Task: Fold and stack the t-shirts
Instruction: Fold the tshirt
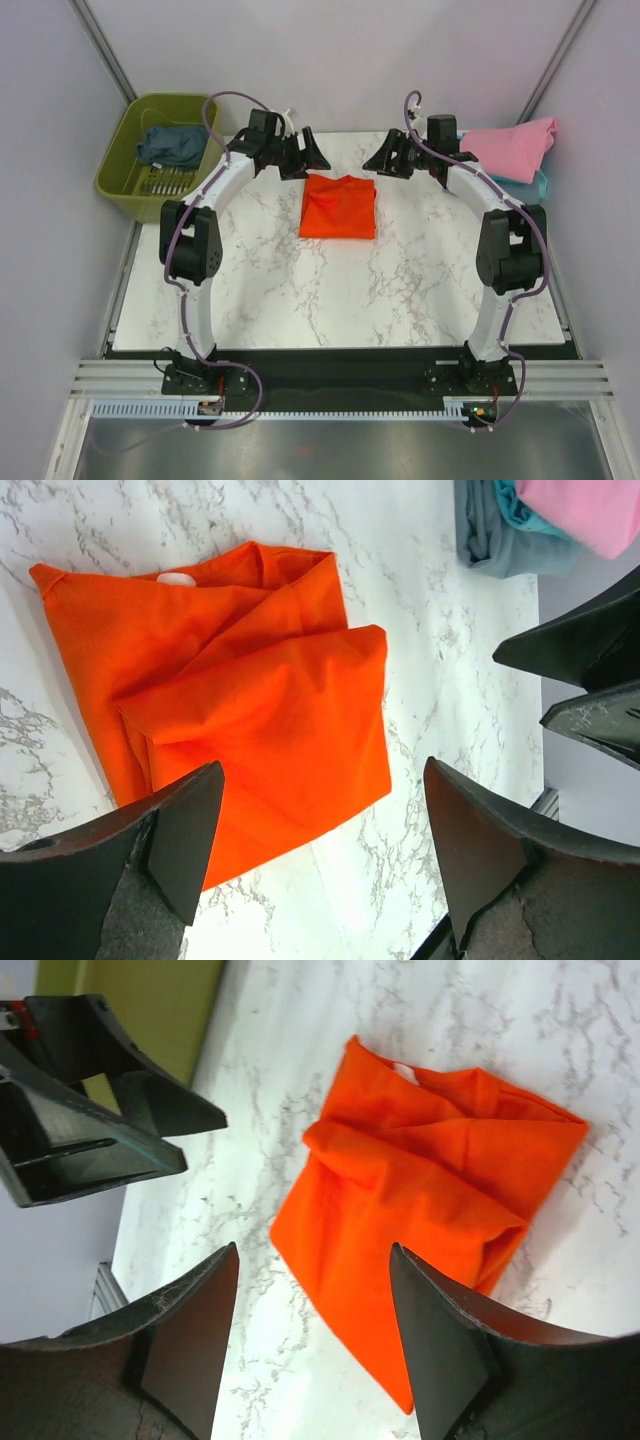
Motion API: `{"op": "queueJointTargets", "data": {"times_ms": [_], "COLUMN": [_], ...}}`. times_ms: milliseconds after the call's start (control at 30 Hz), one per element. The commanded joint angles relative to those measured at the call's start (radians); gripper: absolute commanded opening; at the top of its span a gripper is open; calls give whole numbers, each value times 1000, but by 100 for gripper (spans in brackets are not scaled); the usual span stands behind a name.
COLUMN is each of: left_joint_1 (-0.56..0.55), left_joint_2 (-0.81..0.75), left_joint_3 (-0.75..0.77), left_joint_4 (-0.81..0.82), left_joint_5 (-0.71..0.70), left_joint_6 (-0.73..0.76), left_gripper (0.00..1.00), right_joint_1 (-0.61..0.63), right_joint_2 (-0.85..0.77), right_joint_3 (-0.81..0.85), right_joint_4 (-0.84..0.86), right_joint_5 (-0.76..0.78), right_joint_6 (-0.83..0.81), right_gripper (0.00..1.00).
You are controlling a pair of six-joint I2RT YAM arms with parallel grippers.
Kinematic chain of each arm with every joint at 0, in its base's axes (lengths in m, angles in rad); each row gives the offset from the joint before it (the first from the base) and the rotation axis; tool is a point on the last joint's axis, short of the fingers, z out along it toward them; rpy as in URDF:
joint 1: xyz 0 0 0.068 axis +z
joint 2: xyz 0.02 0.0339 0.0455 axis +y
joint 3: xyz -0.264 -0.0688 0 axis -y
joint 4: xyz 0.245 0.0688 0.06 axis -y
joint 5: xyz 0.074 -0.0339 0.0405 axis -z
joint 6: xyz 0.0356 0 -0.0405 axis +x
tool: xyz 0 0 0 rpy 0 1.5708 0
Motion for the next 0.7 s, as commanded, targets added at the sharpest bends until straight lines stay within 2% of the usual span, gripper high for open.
{"op": "queueJointTargets", "data": {"times_ms": [0,133,267,467,533,667], "left_joint_1": [11,36,42,42,43,43], "left_joint_2": [-68,-25,32,109,120,138], "left_joint_3": [-16,-39,32,153,176,234], "left_joint_4": [-10,-36,-64,-116,-136,-170], "left_joint_5": [-18,-17,-78,-144,-189,-229], "left_joint_6": [77,126,221,439,496,674], "left_gripper": [88,82,78,66,66,69], "right_joint_1": [22,52,65,56,50,26], "right_joint_2": [-55,-9,42,106,126,137], "right_joint_3": [-35,-57,-17,143,179,217], "right_joint_4": [60,82,57,-111,-144,-188], "right_joint_5": [-73,-71,-29,124,155,204], "right_joint_6": [24,54,17,-239,-357,-480], "right_gripper": [70,68,67,63,60,57]}}
